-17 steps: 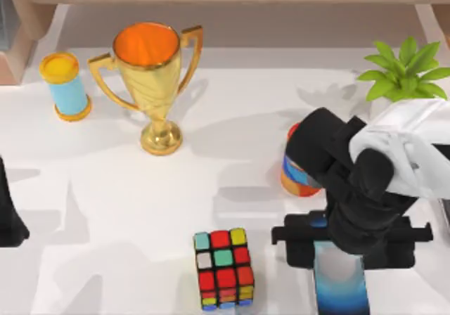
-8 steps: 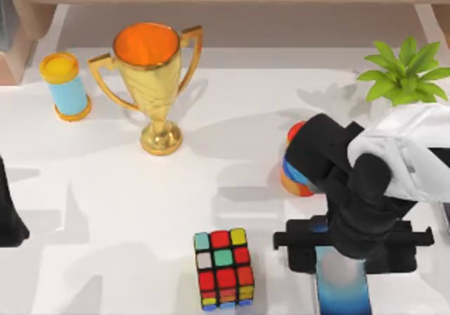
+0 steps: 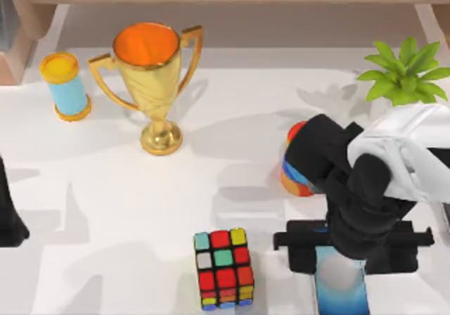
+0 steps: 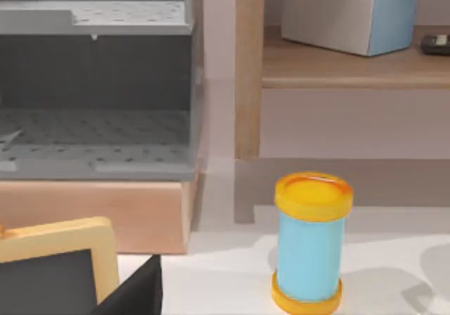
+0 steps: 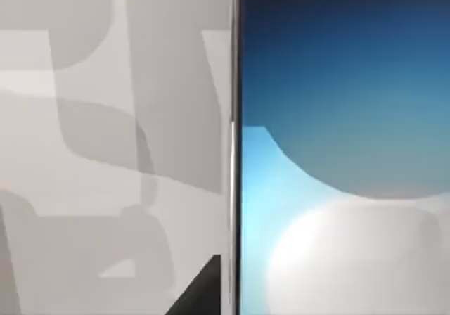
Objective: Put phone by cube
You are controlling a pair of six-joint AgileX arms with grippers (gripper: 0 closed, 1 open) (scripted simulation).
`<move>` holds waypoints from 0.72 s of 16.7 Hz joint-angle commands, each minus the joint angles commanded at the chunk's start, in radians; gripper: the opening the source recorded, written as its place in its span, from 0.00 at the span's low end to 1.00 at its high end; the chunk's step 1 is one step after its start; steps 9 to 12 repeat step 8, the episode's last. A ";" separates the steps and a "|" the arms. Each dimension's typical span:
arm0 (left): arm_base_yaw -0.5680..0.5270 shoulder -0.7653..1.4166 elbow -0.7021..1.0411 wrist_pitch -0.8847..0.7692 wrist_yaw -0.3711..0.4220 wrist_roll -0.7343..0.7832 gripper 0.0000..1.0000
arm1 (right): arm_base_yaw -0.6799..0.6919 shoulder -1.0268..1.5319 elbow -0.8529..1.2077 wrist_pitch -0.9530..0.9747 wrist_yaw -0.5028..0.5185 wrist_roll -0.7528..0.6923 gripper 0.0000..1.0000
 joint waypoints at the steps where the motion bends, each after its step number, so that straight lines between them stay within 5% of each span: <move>1: 0.000 0.000 0.000 0.000 0.000 0.000 1.00 | 0.000 0.000 0.000 0.000 0.000 0.000 0.90; 3: 0.000 0.000 0.000 0.000 0.000 0.000 1.00 | 0.000 0.000 0.000 0.000 0.000 0.000 1.00; 12: 0.000 0.000 0.000 0.000 0.000 0.000 1.00 | 0.000 0.000 0.000 0.000 0.000 0.000 1.00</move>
